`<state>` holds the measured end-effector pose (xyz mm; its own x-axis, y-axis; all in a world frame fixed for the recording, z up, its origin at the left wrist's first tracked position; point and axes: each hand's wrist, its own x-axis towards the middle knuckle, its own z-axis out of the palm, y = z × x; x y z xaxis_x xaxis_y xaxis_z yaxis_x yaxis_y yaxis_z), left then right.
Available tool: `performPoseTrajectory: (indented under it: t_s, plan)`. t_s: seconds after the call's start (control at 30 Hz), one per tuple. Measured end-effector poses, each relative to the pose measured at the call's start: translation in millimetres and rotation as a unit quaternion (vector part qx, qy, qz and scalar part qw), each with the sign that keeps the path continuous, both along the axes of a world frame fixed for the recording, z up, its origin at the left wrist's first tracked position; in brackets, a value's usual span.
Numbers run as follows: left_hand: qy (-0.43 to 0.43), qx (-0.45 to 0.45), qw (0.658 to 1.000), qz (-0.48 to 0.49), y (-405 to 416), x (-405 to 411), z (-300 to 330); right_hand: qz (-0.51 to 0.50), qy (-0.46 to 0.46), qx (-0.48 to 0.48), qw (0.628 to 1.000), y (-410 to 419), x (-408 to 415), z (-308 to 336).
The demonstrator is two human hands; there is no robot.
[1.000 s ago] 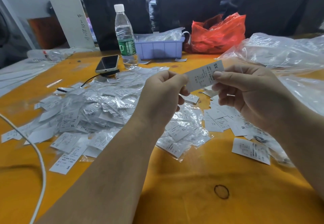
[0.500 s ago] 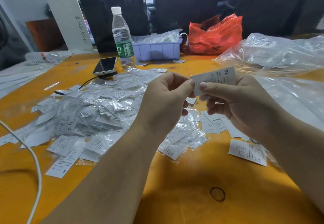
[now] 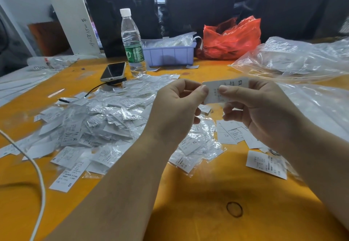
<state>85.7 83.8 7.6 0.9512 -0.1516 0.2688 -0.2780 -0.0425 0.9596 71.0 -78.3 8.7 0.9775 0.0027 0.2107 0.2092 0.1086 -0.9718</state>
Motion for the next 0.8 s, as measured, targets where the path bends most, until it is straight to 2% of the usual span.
performPoseTrajectory:
  t_s: [0.07,0.2,0.3,0.37,0.43,0.53,0.6,0.67,0.8]
  plan:
    - [0.013,-0.006,1.000,-0.012,0.5,-0.2,0.9,0.003,0.007,-0.010,1.000,0.7,-0.4,-0.7]
    - [0.015,0.041,0.999,-0.008,2.1,2.0,-0.3,0.017,0.037,-0.043,0.998,-1.5,0.2,3.4]
    - [0.022,0.121,0.991,0.062,8.6,9.6,-2.5,-0.038,0.004,-0.155,0.987,-8.8,1.0,6.3]
    - [0.015,0.231,0.967,0.109,14.6,14.7,-3.6,-0.111,-0.060,-0.277,0.952,-14.6,2.2,5.0]
    - [0.038,0.324,0.935,0.140,19.7,17.7,-5.1,-0.157,-0.095,-0.400,0.898,-18.5,4.0,2.1]
    - [0.050,0.431,0.882,0.185,25.5,19.7,-8.6,-0.128,-0.039,-0.534,0.835,-19.4,6.5,-6.3]
    - [0.032,0.466,0.856,0.219,27.4,20.8,-10.5,-0.090,0.028,-0.578,0.811,-18.0,6.8,-10.7]
    - [0.010,0.471,0.850,0.238,27.0,19.5,-10.4,-0.066,0.082,-0.591,0.800,-14.9,4.4,-10.5]
    - [0.007,0.461,0.861,0.214,20.8,15.8,-10.6,-0.074,0.057,-0.591,0.802,-14.2,3.7,-10.0]
